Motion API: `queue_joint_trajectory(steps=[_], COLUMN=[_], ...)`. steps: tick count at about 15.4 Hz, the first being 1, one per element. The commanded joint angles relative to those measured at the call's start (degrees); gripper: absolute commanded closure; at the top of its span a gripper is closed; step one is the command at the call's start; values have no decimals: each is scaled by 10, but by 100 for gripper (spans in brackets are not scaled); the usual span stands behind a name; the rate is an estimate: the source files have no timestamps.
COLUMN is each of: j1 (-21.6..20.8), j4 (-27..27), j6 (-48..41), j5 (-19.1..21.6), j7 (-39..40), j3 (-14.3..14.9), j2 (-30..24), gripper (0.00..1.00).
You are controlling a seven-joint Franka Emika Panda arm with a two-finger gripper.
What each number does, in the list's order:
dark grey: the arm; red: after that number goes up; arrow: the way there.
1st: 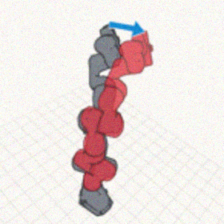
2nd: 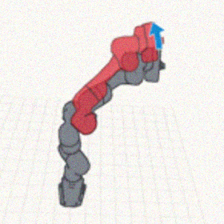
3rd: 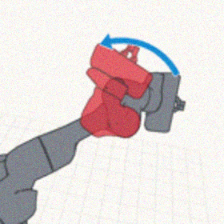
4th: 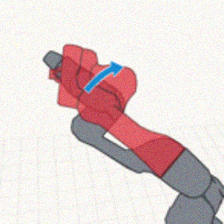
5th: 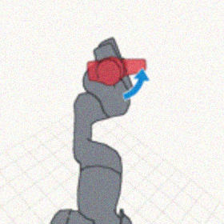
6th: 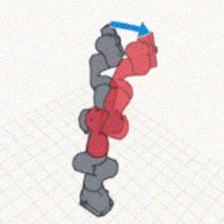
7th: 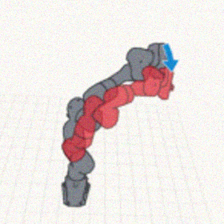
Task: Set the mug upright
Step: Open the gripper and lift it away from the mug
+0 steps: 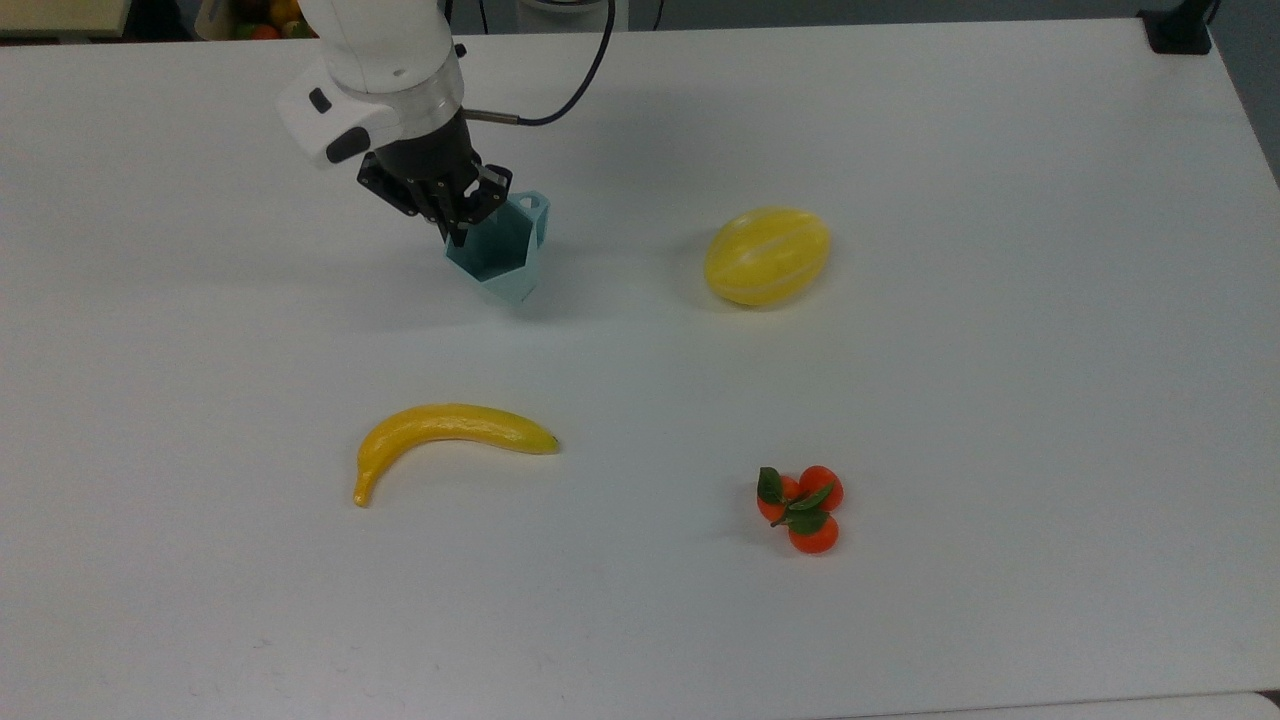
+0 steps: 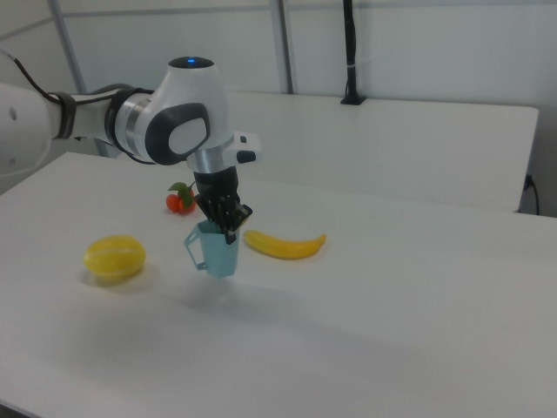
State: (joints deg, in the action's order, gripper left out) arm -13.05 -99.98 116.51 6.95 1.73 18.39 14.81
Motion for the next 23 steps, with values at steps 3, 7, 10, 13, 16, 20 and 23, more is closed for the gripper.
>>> queue_joint_trajectory(steps=[3, 7, 10, 13, 16, 20, 23], j1=[-10, -12, -12, -11, -5, 44, 97], j4=[-11, -12, -12, -11, -6, 22, 82], j6=[41, 41, 36, 31, -13, -91, -174], j5=[17, 17, 16, 16, 10, 10, 4], j7=[6, 7, 9, 13, 20, 28, 28], j3=[4, 3, 3, 3, 5, -9, -48], j2=[14, 20, 19, 15, -9, -55, -56], gripper=[97, 78, 48, 40, 9, 0, 0])
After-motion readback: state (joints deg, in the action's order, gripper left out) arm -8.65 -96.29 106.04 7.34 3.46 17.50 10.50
